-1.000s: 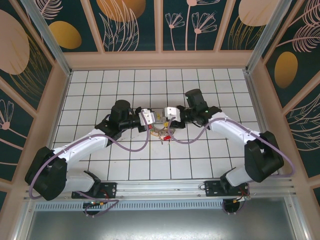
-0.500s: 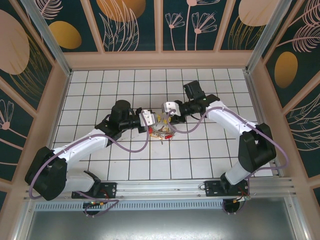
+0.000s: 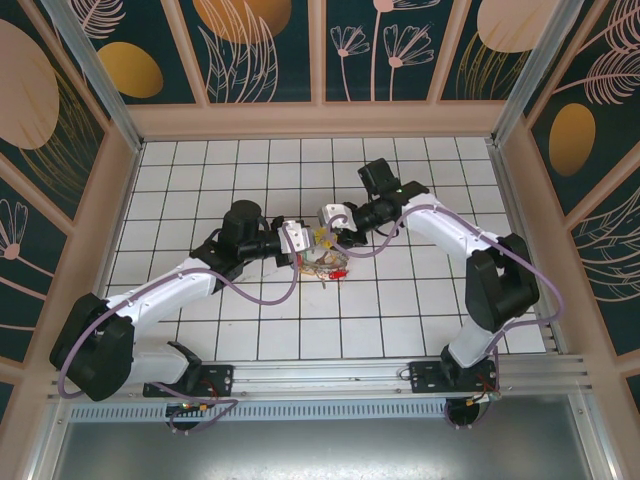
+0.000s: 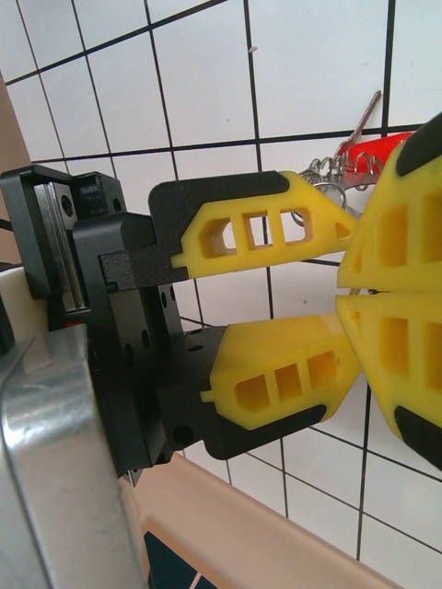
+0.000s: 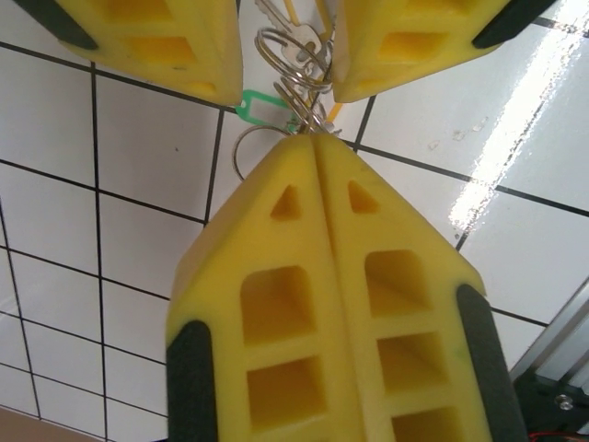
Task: Put the keys on the keyring
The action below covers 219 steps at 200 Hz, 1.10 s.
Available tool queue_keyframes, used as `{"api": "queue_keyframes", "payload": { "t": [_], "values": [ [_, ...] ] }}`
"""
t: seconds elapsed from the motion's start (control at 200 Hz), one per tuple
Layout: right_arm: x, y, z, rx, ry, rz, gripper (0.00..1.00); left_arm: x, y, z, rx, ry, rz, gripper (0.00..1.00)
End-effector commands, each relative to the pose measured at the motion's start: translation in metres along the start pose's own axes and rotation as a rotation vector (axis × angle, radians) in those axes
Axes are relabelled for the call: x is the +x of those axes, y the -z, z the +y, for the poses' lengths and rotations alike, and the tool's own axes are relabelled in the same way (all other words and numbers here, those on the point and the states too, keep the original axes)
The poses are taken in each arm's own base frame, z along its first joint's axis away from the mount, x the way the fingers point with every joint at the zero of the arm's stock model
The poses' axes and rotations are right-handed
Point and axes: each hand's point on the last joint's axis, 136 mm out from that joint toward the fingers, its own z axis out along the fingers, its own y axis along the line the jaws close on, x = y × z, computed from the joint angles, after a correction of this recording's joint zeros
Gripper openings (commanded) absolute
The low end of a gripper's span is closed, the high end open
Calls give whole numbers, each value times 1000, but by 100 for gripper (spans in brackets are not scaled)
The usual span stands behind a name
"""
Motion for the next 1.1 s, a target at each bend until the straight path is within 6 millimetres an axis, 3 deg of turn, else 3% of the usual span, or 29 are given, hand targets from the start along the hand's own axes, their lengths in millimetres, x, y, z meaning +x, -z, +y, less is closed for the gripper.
{"api": "queue_keyframes", "payload": {
  "t": [0.0, 0.305, 0.475, 0.606, 0.716, 1.091],
  "values": [
    [-13, -2, 5, -48, 13, -55, 29, -17, 3, 7, -12, -50, -46, 0],
    [-22, -5, 13, -78, 2, -75, 30, -14, 3, 6, -15, -46, -39, 0],
    [-23, -4, 14, -78, 0, -83, 13, -14, 3, 7, -18, -49, -36, 0],
    [-17, -5, 14, -77, -23, -60, 13, -11, 5, 7, -24, -60, -17, 0],
    [-14, -5, 15, -75, -39, -46, 21, -7, 7, 8, -29, -68, 4, 0],
    [-7, -8, 14, -71, -56, -28, 19, -6, 8, 8, -32, -68, 3, 0]
  ]
}}
